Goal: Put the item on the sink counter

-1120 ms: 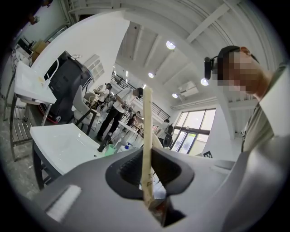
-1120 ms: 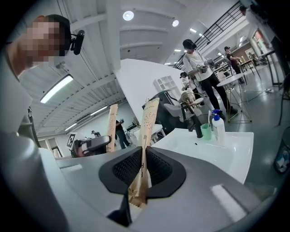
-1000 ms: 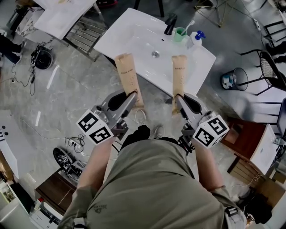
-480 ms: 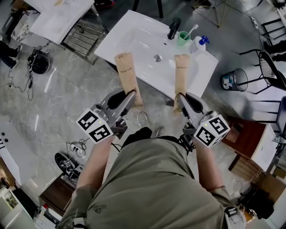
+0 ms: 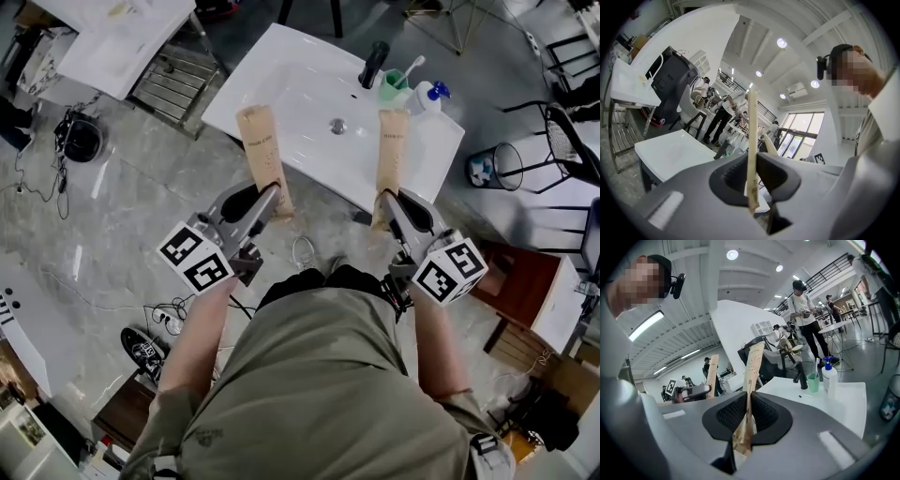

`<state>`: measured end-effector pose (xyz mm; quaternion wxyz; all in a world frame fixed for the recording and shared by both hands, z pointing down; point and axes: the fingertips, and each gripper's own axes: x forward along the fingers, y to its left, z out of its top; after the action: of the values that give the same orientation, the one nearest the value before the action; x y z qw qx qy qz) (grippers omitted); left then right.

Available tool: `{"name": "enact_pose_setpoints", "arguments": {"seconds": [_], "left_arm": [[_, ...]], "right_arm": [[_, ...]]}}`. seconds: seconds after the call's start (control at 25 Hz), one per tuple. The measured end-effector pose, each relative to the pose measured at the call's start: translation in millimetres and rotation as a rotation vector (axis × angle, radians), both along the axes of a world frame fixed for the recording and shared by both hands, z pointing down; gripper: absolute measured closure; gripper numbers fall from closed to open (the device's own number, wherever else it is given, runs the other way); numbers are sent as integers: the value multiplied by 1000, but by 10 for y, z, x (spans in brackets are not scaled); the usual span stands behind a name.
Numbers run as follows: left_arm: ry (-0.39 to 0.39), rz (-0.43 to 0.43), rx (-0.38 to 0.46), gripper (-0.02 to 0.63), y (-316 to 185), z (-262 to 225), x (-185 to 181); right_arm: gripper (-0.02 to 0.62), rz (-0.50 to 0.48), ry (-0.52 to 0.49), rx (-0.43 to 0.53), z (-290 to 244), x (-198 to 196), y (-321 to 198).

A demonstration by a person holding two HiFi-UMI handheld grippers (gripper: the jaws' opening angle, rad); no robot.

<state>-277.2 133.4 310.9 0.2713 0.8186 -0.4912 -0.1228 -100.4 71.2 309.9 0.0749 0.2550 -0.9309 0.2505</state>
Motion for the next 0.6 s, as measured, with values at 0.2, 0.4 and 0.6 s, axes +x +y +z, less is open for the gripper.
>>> {"name": "enact_pose_setpoints", "arguments": {"seconds": [0.2,0.4,0.6], "left_arm": [[-6,0,-3,558,-68,8,-98],[-7,4,-9,558,-101,21,-107],[-12,4,-25,558,-220,87,-147]], "right_arm": [[555,8,1,-3,16,-64,-54],[555,17,2,-7,32,-52,-91],[555,31,0,-15,94,-48,-237]]}}
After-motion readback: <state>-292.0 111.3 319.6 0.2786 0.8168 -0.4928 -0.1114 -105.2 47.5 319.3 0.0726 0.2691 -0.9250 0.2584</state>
